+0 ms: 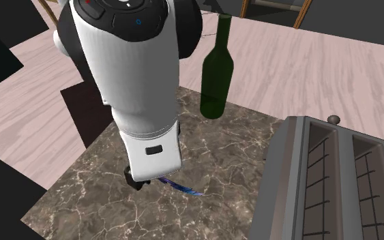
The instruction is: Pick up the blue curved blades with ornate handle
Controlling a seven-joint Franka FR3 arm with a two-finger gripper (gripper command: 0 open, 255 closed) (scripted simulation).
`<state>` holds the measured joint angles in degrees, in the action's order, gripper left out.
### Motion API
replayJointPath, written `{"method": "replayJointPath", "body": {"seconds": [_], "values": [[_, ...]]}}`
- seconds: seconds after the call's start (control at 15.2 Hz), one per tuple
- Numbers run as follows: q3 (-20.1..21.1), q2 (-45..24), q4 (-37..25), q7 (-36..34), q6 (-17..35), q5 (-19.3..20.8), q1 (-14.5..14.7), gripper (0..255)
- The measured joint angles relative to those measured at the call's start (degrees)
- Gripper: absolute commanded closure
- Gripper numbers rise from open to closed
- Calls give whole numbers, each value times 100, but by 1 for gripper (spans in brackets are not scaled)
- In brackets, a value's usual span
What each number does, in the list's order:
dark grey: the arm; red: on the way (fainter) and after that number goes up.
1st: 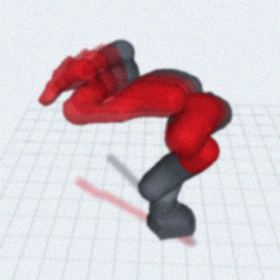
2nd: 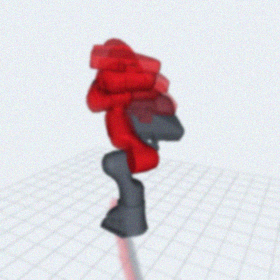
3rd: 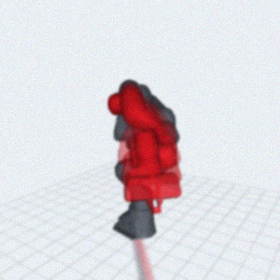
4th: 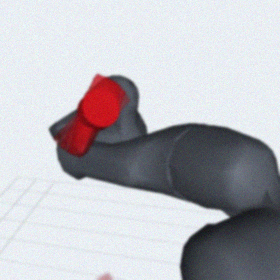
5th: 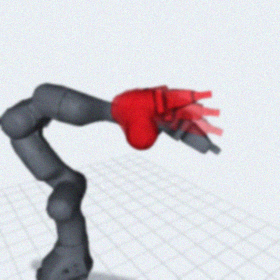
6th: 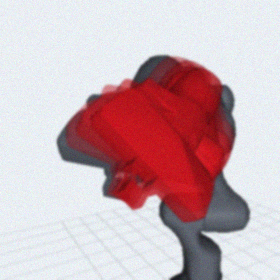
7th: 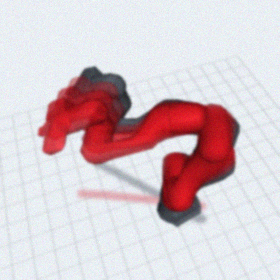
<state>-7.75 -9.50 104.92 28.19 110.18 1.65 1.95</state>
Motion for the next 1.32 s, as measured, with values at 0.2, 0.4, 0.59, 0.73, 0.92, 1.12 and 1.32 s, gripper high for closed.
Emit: {"method": "replayJointPath", "body": {"seconds": [0.2,0.4,0.59,0.73,0.92,1.12,1.32], "values": [[30,-547,-490,269,-27,16,-17,0],[41,-719,-499,312,123,11,-22,0],[43,-816,-389,318,328,4,-30,0],[46,-841,-340,313,401,2,-28,255],[46,-845,-328,311,420,2,-27,255],[46,-845,-326,311,422,2,-28,255],[45,-845,-326,311,422,2,-28,255]]}}
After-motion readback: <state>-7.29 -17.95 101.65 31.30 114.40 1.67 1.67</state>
